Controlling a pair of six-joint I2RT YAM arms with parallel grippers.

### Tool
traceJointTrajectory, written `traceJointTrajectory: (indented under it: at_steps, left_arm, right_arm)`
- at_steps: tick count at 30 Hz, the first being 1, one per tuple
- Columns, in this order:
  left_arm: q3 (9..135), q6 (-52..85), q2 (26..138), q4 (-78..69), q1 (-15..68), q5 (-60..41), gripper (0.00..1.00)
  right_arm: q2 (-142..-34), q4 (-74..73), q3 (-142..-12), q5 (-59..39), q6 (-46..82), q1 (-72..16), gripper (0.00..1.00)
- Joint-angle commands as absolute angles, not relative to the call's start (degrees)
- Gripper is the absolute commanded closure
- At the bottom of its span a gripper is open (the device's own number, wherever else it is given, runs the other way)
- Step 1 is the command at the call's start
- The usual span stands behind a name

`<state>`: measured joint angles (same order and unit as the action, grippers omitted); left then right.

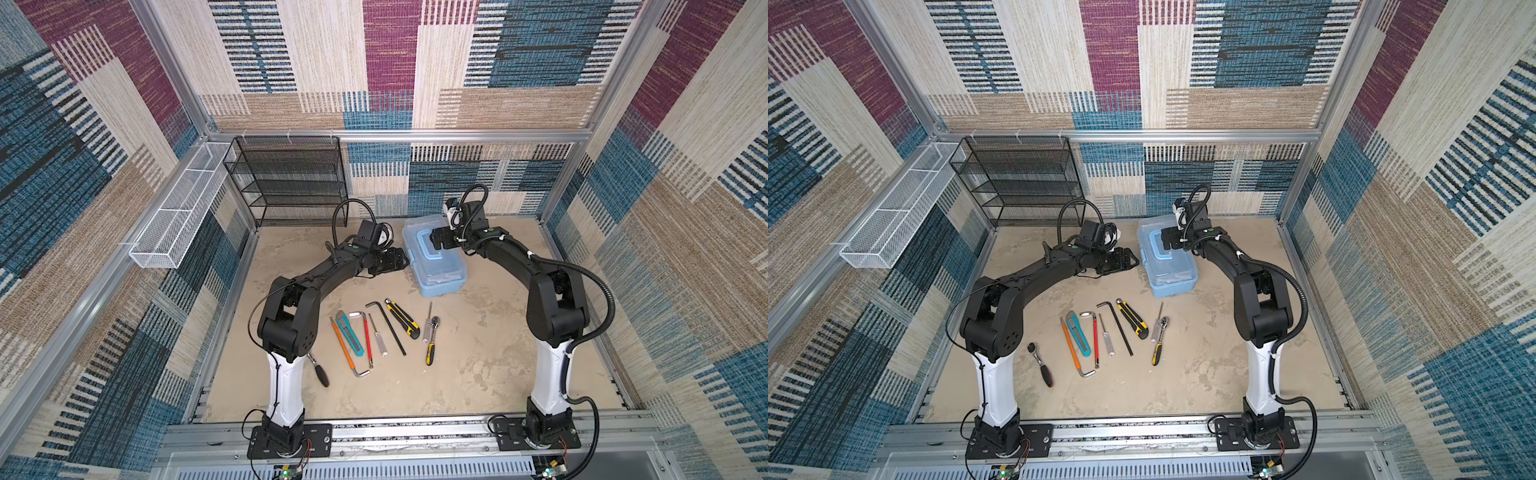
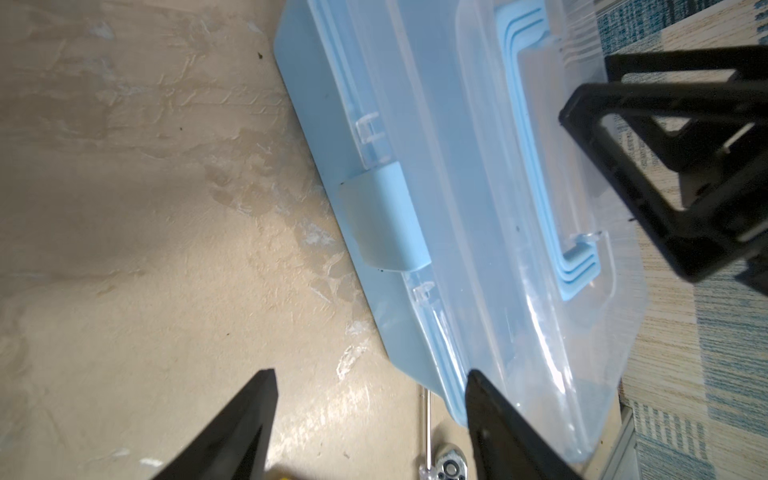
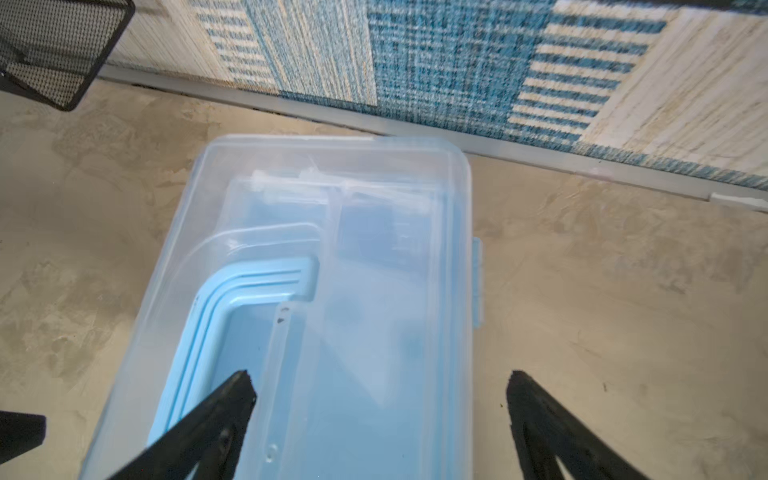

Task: Pack the tool kit
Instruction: 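Close the left gripper on the latch end while the right grips the far end, then tilt the tool box up onto its side with both grippers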

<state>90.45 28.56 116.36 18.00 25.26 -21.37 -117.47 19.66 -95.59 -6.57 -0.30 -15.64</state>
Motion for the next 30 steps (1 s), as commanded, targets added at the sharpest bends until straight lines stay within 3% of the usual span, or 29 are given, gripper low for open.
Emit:
traceJointTrajectory:
  at_steps: [1, 11, 30]
  left_arm:
    - [89.8, 29.8, 115.5, 18.3, 25.3, -21.4, 0.26]
    - [89.1, 30.7, 115.5, 17.8, 25.2, -22.5, 0.27]
    - [87.4, 34.4, 115.8, 13.7, 25.3, -27.0, 0.3]
  right_arm:
    - [-117.8, 21.4, -95.9, -4.8, -1.8, -15.9, 0.05]
    - [-118.3, 23.8, -93.4, -6.0, -3.5, -16.1, 0.19]
    - [-111.1, 14.9, -73.0, -17.9, 2.9, -13.5, 0.28]
